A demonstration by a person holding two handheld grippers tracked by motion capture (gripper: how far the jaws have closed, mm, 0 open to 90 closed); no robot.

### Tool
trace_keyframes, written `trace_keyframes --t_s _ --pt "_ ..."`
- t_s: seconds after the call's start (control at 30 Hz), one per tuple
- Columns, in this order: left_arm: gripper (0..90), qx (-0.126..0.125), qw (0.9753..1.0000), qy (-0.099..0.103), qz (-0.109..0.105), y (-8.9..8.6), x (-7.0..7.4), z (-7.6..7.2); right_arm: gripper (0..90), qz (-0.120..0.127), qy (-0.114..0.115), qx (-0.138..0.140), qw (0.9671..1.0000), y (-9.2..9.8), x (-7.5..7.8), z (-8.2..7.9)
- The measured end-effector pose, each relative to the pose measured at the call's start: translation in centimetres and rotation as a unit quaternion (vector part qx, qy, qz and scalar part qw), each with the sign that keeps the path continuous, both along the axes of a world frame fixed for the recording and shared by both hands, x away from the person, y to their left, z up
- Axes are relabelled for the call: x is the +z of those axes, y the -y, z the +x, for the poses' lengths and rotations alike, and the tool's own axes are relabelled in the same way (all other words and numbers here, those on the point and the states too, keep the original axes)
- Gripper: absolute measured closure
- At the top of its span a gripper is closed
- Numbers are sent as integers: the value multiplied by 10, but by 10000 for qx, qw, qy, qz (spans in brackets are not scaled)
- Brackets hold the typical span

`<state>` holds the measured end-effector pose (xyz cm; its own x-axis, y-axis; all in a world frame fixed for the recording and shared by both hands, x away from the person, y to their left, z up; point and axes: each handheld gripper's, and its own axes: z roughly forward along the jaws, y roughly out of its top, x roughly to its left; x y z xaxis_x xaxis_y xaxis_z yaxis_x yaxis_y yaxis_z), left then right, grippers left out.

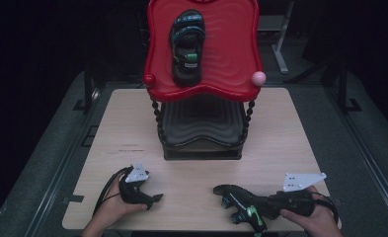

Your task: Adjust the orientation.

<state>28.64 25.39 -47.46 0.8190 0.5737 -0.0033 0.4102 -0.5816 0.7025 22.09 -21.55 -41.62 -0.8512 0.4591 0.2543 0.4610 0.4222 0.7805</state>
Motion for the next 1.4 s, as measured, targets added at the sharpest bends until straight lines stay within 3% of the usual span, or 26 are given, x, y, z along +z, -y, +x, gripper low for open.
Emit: trace_keyframes --t_s 0.27,0.7,1.17,1.23,1.3,1.4 --pt "6 -1 10000 -3 -1 0 0 0 900 -21 116 -145 9998 4 2 4" --pt "6 -8 10000 -4 -1 0 0 0 900 -19 217 -512 9985 22 -1 37" --pt "7 11 10000 -3 10 -1 0 1 900 -218 -46 -799 9966 36 -25 72" --pt "7 11 10000 -3 15 -1 0 1 900 -335 -125 -844 9958 37 -30 75" --pt "7 10 10000 -4 16 -1 0 2 900 -294 -226 -871 9955 40 -34 77" --pt "7 9 10000 -6 16 -1 0 2 900 -272 -204 -917 9952 44 -35 76"
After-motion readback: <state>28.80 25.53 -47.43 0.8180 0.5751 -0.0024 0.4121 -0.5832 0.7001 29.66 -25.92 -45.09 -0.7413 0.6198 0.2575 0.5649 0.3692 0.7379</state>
